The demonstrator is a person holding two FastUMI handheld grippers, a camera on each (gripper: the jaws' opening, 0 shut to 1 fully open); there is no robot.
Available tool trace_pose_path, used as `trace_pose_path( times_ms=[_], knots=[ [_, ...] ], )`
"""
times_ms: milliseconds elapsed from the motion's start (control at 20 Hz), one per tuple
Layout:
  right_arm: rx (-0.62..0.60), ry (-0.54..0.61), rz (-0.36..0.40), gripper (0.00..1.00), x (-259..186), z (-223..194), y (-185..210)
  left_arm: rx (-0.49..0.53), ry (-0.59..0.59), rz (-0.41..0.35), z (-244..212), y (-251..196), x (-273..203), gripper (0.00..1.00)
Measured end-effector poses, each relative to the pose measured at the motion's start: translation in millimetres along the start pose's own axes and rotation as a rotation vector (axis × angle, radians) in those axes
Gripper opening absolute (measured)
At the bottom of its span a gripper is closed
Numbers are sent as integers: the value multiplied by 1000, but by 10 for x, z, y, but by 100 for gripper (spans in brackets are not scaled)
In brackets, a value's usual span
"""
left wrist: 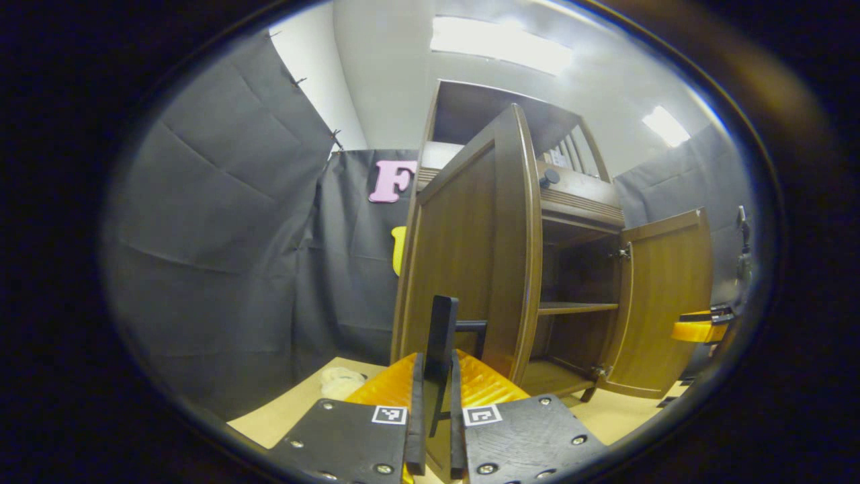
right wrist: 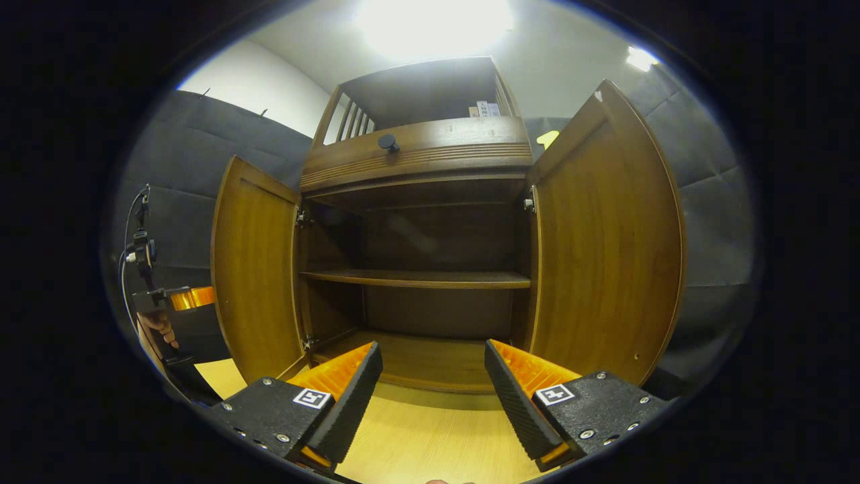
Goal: Open the right door of the double-door shoe cabinet with the right hand, and open the left door with the left hand.
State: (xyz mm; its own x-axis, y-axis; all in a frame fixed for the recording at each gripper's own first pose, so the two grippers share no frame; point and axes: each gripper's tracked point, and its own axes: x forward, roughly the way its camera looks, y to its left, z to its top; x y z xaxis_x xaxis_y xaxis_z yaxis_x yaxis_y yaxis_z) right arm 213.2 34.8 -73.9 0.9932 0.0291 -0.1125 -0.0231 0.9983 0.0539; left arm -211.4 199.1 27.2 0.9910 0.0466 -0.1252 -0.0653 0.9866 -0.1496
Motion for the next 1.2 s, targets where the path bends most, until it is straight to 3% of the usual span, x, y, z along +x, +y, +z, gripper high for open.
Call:
trace_pose_path(
  times_ms=[200, 400, 550, 600, 850, 1000, 1200],
  knots=[
    [25, 7, -36, 95, 6, -39, -7, 46, -17, -60, 36, 343, -20, 15],
    [13, 27, -69, 95, -9, -83, -25, 68, -22, 3, 7, 828, -76, 15],
    [4, 29, -78, 91, -38, -65, -22, 49, -31, -18, 7, 889, -77, 15],
    [0, 30, -78, 95, -33, -65, -30, 53, -33, -22, 16, 896, -67, 15],
    [5, 37, -93, 95, -27, -84, -60, 70, -14, -10, 26, 915, -89, 15],
    [43, 37, -100, 92, -21, -110, -124, 44, -5, 55, 42, 1045, -219, 15],
    [37, 46, -122, 94, -40, -115, -264, -8, -53, 166, 298, 1211, -500, 13]
  ],
)
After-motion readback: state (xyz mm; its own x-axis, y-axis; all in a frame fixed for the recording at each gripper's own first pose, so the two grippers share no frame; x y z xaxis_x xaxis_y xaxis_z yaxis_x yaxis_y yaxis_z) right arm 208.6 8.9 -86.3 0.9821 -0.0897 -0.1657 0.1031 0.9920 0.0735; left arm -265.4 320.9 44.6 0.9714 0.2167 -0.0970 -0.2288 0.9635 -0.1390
